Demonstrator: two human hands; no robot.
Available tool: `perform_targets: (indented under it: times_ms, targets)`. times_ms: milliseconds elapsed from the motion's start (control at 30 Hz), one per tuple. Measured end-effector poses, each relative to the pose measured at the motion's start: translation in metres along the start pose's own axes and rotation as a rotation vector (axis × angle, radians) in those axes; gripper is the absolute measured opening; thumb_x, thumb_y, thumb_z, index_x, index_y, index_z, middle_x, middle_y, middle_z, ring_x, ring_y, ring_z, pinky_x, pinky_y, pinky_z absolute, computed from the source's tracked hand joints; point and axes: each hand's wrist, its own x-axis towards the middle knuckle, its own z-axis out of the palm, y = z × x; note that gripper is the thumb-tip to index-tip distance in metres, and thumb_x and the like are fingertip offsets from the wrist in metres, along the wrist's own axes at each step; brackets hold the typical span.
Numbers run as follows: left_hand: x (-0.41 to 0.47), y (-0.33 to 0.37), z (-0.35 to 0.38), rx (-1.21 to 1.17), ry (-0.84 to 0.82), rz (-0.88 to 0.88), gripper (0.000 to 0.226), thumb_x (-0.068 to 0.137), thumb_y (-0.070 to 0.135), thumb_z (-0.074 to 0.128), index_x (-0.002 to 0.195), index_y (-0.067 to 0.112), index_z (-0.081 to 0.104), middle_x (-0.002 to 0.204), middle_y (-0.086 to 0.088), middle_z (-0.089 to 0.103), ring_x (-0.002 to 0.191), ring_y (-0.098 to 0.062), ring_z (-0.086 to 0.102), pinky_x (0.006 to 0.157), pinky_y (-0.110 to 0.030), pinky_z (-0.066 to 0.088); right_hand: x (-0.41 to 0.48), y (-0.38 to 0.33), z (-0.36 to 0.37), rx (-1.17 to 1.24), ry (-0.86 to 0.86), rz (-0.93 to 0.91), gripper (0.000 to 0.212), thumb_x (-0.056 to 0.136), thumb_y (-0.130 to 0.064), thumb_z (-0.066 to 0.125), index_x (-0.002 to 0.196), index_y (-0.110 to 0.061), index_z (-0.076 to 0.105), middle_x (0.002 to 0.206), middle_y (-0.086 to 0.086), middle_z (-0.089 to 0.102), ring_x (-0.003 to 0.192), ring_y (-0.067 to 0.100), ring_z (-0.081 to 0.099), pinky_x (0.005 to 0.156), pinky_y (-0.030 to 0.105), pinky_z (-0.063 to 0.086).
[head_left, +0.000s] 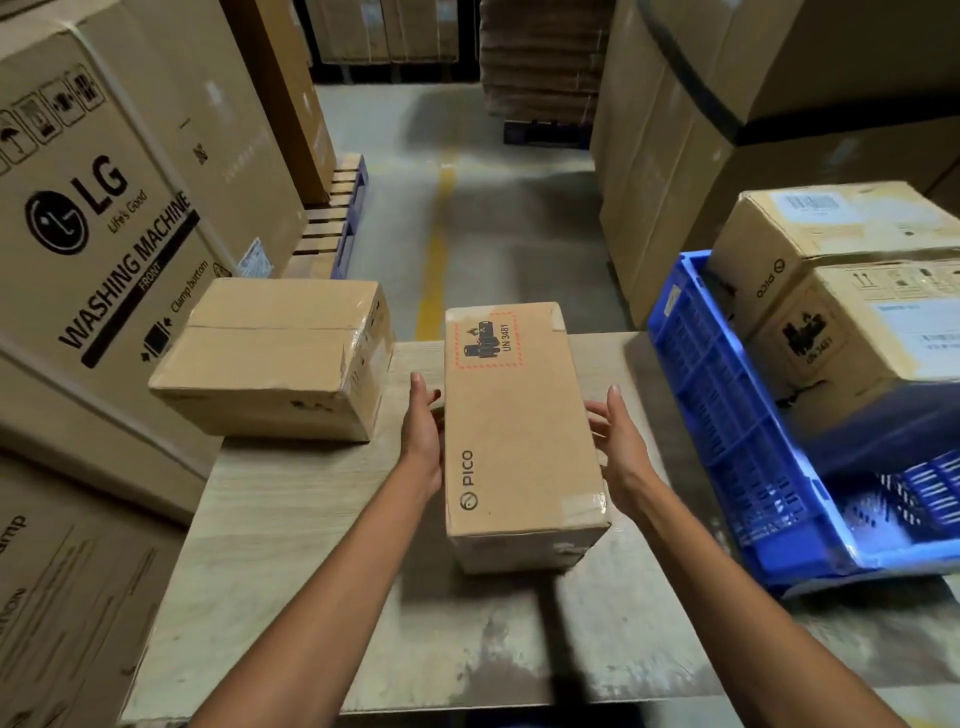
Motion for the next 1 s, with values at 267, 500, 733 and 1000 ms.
perform_targets:
  times_ms: [267,500,733,1000]
  targets:
    - [0.061,0.038,0.01,0.058,-0.002,-0.261,0.09,0.087,0.08,0.034,0.138,0.008,0.053,0.123,-0.016,0.066,0.11,-0.034,0.064,0.087,-0.043,0.055,0.023,-0.052,0.021,0.017,-0.184,0.092,0.081,0.1,-0.07,0.017,0.145,-0.011,0.05,0.136,0.016,0.061,0.119,0.03,0.06,0.098,0.043,0.051]
    - [-0.003,0.075,0.025,-0.021,-0.256,-0.072,0.078,0.099,0.068,0.015,0.123,0.016,0.068,0.119,-0.017,0.07,0.104,-0.034,0.07,0.089,-0.043,0.053,-0.007,-0.068,0.031,0.051,-0.133,-0.099,0.077,0.097,-0.074,0.021,0.123,-0.017,0.066,0.116,0.011,0.073,0.118,0.037,0.063,0.106,0.05,0.046]
    - [-0.044,0.098,0.019,-0.01,-0.275,0.199,0.069,0.1,0.067,0.024,0.123,0.02,0.069,0.117,-0.01,0.073,0.105,-0.024,0.071,0.083,-0.039,0.055,-0.03,-0.084,0.034,0.07,-0.084,-0.258,0.068,0.092,-0.077,0.025,0.121,-0.028,0.063,0.122,-0.003,0.068,0.113,0.012,0.063,0.1,0.037,0.047]
    - [-0.048,0.05,-0.013,0.183,-0.338,0.267,0.053,0.1,0.057,0.04,0.14,0.024,0.054,0.132,0.001,0.066,0.125,-0.018,0.06,0.11,-0.045,0.042,-0.03,-0.025,0.035,-0.048,-0.109,-0.342,0.099,0.076,-0.094,0.038,0.128,-0.012,0.059,0.135,0.011,0.058,0.127,0.024,0.056,0.1,0.038,0.049]
